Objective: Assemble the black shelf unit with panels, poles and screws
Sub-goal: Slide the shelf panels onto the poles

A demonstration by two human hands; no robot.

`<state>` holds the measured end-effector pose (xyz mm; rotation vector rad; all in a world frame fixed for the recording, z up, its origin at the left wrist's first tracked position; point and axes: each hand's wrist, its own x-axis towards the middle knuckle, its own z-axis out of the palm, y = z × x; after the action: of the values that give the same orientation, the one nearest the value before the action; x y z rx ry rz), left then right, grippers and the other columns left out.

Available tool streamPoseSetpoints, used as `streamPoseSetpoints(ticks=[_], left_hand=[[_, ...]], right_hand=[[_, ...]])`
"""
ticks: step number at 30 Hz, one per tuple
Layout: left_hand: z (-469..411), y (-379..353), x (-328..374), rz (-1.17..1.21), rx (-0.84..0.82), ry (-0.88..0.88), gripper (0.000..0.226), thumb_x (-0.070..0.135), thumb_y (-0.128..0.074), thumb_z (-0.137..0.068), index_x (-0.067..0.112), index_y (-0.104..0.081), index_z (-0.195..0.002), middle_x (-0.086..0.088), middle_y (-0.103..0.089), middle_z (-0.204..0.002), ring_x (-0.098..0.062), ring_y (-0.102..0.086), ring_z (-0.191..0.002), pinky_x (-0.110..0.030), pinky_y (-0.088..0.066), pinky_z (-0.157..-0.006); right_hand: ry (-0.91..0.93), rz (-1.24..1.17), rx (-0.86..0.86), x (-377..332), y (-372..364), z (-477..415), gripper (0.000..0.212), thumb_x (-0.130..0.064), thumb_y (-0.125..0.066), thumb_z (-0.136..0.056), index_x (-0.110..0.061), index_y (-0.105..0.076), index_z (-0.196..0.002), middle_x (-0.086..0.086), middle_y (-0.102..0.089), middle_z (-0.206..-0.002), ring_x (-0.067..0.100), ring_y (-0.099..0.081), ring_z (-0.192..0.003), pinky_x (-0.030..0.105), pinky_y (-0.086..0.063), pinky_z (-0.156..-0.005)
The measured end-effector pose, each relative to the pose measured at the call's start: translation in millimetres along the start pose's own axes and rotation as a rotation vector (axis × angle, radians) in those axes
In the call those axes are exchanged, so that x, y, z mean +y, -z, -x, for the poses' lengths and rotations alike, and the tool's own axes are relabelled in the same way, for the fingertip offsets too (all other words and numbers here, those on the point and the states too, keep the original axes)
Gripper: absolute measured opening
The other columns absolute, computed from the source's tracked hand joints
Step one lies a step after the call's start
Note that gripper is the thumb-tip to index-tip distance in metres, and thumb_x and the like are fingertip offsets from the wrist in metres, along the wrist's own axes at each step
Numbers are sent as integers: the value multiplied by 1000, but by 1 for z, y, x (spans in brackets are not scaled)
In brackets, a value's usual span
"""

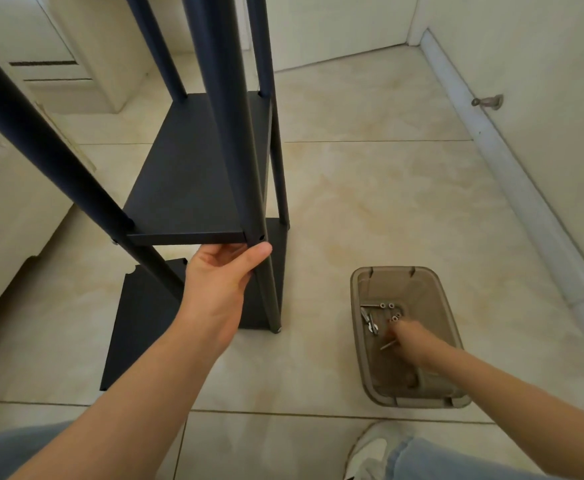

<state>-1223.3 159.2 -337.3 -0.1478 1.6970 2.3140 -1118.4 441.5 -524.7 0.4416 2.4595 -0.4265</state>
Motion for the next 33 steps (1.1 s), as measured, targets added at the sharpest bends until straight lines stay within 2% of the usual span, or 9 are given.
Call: streamPoseSetpoints(ticks=[6,11,14,18,21,24,28,31,33], left_hand=[[-2,2,-4,-7,-37,-21,42,24,-79,-57,18,-68,-98,4,-76,-87,-16,-73,-98,-16,-56,-74],[-4,2,-5,-6,-46,-34,45,28,-81,-53,19,-68,-96,5,-75,-85,-16,-74,-97,-16,-56,-73],[-4,3,-6,-2,-45,-29,46,29,-82,-52,19,-68,-95,4,-75,-86,-17,-73,-98,-17,-57,-74],[-2,3,-5,14,-47,-26,46,28,-81,-52,19,-68,-96,4,-75,-87,-17,-73,-98,-18,-57,-75],[-1,2,-4,32,-49,-12,47,25,-80,-54,18,-68,-99,3,-76,-92,-17,-73,-101,-22,-58,-81],[2,-2,-2,64,-52,5,47,19,-79,-56,17,-69,-101,2,-77,-95,-16,-73,-100,-26,-56,-87],[5,-6,0,110,-55,26,35,6,-77,-67,16,-70,-101,1,-77,-91,-14,-74,-93,-22,-58,-84],[4,-4,0,99,-48,45,32,1,-75,-76,15,-70,-105,1,-78,-95,-14,-74,-95,-21,-57,-80],[4,-2,0,100,-41,46,33,0,-76,-76,15,-71,-106,0,-78,-97,-14,-74,-95,-20,-56,-78]], right_hand=[[34,-58,39,5,-13,-5,27,1,-48,-95,4,-60,-119,25,-54,-125,37,-53,-115,37,-44,-96],[30,6,43,1,-18,2,22,-7,-49,-97,-4,-54,-118,19,-50,-127,36,-55,-112,39,-47,-98],[59,41,56,1,-21,2,26,-6,-44,-100,1,-53,-123,22,-50,-128,39,-53,-114,42,-46,-98],[-4,70,52,-2,-14,5,21,-8,-45,-99,-7,-54,-118,15,-53,-127,30,-57,-112,34,-46,-96],[-28,73,43,-6,0,9,15,-7,-45,-96,-13,-55,-106,14,-62,-118,29,-61,-106,31,-46,-83],[-5,49,88,-11,23,21,4,-15,-54,-93,-17,-54,-97,8,-65,-107,25,-61,-97,29,-46,-77],[54,-24,112,-30,66,50,9,-20,-62,-89,-23,-54,-90,-2,-65,-96,17,-61,-92,22,-42,-72],[92,-169,126,-53,102,79,5,-20,-65,-86,-22,-60,-87,-8,-66,-80,9,-62,-75,19,-45,-64],[127,-323,92,-75,127,102,5,-12,-66,-84,-15,-62,-84,1,-72,-75,11,-64,-65,26,-52,-63]])
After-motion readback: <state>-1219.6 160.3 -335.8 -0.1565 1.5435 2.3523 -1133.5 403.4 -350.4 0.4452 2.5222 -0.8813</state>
